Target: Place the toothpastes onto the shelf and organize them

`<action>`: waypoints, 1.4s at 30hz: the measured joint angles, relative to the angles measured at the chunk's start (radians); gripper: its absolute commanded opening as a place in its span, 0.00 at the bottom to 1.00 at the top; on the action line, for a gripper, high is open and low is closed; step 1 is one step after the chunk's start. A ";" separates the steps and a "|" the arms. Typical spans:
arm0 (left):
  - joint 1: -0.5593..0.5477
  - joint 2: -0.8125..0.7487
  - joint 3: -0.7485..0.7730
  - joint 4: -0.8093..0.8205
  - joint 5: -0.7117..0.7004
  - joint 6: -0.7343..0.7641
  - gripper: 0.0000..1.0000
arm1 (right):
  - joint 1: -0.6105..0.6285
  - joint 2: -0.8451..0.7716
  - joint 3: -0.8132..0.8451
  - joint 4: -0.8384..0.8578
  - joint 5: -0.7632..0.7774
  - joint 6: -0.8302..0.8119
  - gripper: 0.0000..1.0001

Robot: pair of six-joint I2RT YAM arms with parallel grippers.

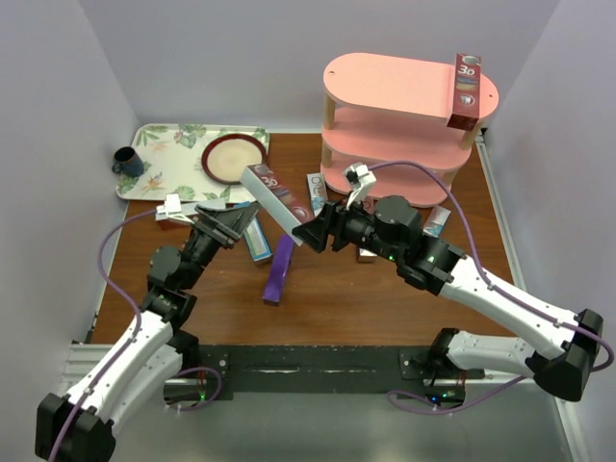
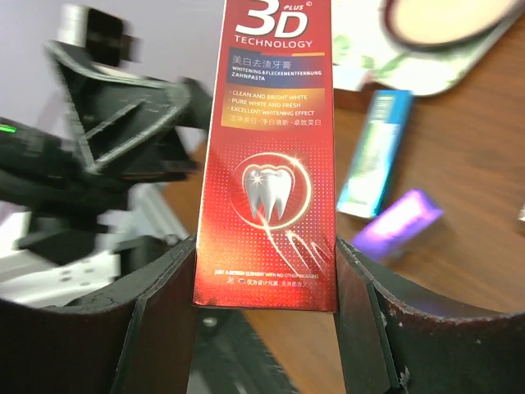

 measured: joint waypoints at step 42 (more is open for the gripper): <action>0.002 -0.166 0.256 -0.787 -0.468 0.923 0.99 | -0.290 0.541 1.075 -0.601 0.840 -0.563 0.13</action>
